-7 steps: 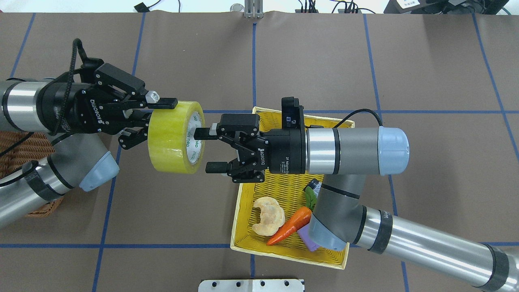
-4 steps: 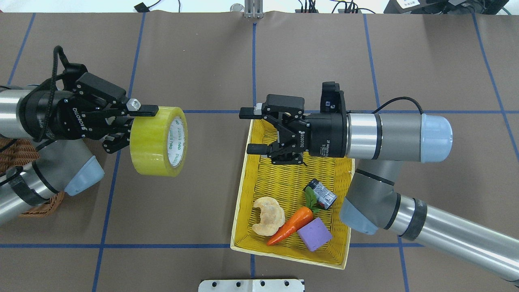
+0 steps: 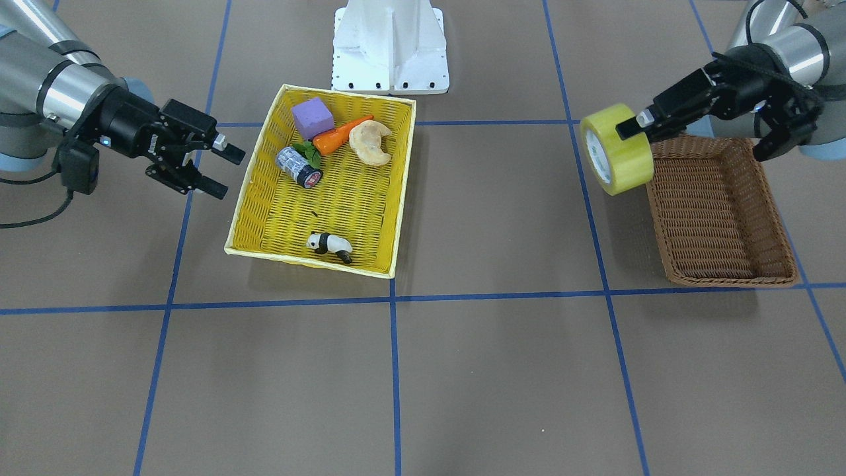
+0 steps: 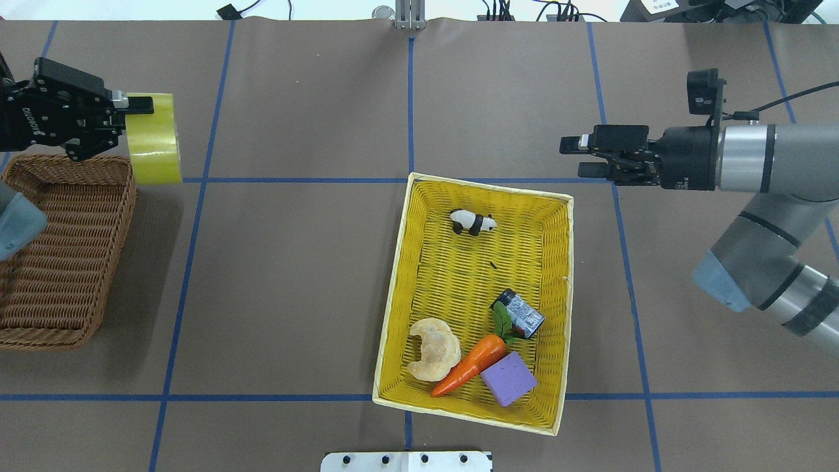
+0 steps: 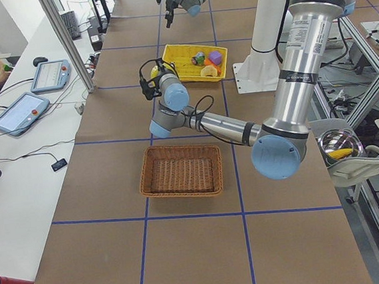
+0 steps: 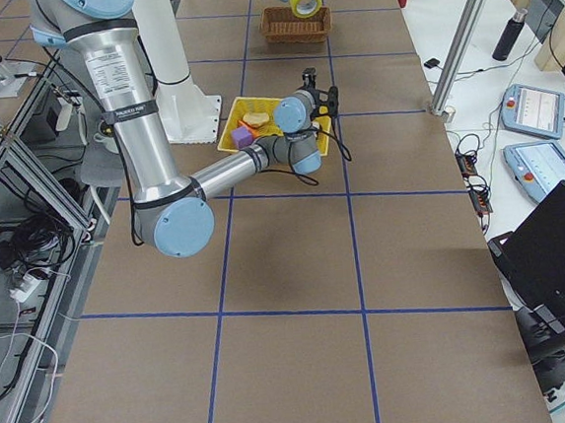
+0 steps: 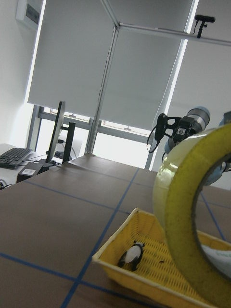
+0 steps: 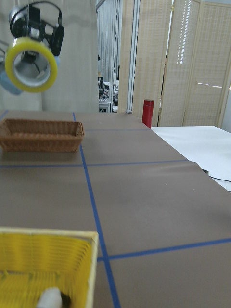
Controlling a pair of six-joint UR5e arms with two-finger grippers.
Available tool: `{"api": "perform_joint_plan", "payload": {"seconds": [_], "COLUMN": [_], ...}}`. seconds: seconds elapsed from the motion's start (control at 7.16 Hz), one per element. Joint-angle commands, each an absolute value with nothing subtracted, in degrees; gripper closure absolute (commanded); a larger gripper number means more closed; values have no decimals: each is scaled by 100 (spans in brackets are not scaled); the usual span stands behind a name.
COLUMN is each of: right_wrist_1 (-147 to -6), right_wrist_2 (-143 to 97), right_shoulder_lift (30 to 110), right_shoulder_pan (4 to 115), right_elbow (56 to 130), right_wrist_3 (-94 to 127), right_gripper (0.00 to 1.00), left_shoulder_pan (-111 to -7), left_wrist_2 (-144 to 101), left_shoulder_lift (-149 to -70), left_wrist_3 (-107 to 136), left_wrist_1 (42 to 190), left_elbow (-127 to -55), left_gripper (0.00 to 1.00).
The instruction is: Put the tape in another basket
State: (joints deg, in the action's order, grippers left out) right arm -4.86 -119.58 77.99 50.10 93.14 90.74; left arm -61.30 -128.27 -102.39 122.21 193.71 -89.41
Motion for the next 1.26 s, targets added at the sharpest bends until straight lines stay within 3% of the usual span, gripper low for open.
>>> {"api": "perform_joint_plan", "payload": {"seconds": [0.0,0.28,0.7,1.12], "right_wrist_1": [-1490,-2124,-4395,-6209], "right_wrist_2": [-11935,-11980,-12023,-12739], "right_shoulder_lift": [8225,8725,8762,8842], "right_shoulder_pan": [5744,6500,7477,7865], "right_elbow": [9325,9238,9316,9316], "right_wrist_3": [7396,5856,3396,1392], "right_gripper": [0,0,0,0], "left_shoulder_pan": [-6597,-7038,-7741,-7655], "left_wrist_2": [-12841,-12841,-12753,-12788], "left_shoulder_lift": [-9765,-9809,-9660,-9361], "left_wrist_3": [10333,8994,5556,4330], "left_wrist_1": [18042,16530,14480,11909], "left_elbow": [-8719,-8815,-8842,-9552], "left_gripper": [100,100,100,100]}}
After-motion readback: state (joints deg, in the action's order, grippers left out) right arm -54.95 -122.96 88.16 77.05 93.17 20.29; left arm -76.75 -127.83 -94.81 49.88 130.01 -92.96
